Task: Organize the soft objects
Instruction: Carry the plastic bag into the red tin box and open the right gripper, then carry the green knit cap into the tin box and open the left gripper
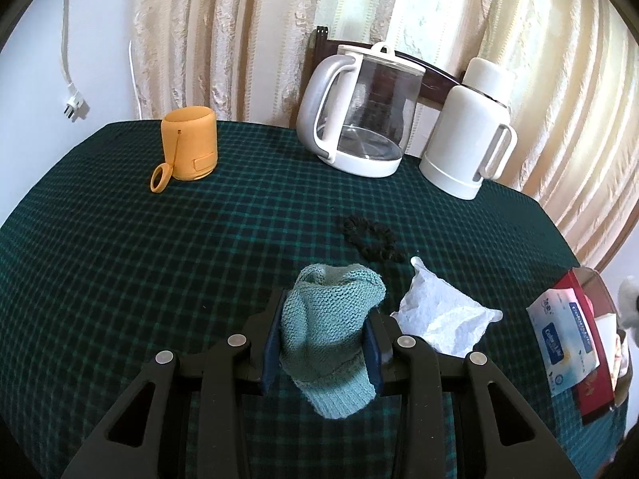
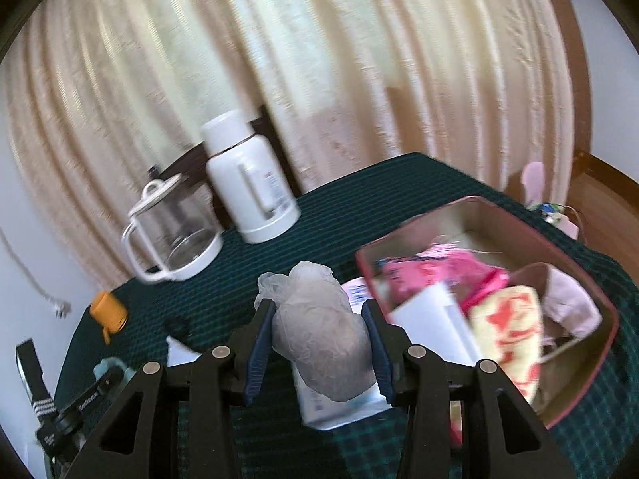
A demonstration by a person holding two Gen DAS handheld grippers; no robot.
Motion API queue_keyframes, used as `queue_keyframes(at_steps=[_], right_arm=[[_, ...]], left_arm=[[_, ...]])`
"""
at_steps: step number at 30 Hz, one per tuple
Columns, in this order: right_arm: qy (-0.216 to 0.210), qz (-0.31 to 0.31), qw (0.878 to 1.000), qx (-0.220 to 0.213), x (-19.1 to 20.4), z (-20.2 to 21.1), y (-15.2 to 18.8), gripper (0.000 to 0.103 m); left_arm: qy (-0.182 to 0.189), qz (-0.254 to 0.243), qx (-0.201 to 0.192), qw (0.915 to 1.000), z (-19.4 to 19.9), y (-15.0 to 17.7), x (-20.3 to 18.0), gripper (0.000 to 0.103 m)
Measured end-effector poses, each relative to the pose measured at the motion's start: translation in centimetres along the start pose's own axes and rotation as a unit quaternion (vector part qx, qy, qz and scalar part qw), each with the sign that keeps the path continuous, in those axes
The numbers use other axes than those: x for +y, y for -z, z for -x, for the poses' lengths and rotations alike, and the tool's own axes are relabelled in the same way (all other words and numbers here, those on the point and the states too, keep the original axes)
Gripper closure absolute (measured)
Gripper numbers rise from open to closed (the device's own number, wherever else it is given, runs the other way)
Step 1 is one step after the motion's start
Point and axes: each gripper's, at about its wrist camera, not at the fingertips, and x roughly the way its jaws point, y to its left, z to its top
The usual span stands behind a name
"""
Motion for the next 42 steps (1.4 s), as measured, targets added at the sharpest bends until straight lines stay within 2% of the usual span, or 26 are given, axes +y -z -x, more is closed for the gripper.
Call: queue_keyframes(at_steps=[6, 13, 23, 25, 28, 33, 37, 42], right_arm=[[0.042, -0.030, 0.998, -0.027, -3.5, 1.8, -0.5, 0.056], [0.126, -0.057, 0.990, -0.041, -8.3, 2.8, -0.4, 0.056], [0.159, -0.077, 0.984, -0.029, -11.9, 1.6, 0.6, 0.054], [0.166, -0.072, 0.983, -0.028, -12.2, 1.5, 0.9, 0.044], [0.165, -0.073, 0.983, -0.038, -12.6, 2.1, 1.1, 0.029], [0.160, -0.066, 0.983, -0.061, -12.5, 3.5, 1.0, 0.029], [0.122, -0.085, 0.987, -0.063, -13.0, 4.2, 0.8, 0.029], [0.125, -0.093, 0.985, -0.070, -13.6, 4.7, 1.1, 0.029]], left_arm=[[-0.004, -0.007, 0.010, 0.9999, -0.5, 0.0, -0.5, 0.067], [0.006, -0.024, 0.006, 0.9997, 0.7, -0.4, -1.9, 0.067], [0.020, -0.051, -0.003, 0.9985, 2.1, -0.6, -4.5, 0.067], [0.023, -0.053, -0.001, 0.9983, 2.2, -0.6, -4.9, 0.067], [0.024, -0.057, -0.001, 0.9981, 2.4, -0.7, -5.6, 0.067], [0.036, -0.071, 0.000, 0.9968, 2.7, -0.8, -7.5, 0.067], [0.056, -0.084, 0.001, 0.9949, 3.0, -1.0, -9.3, 0.067], [0.083, -0.105, 0.000, 0.9910, 3.5, -1.2, -12.0, 0.067]])
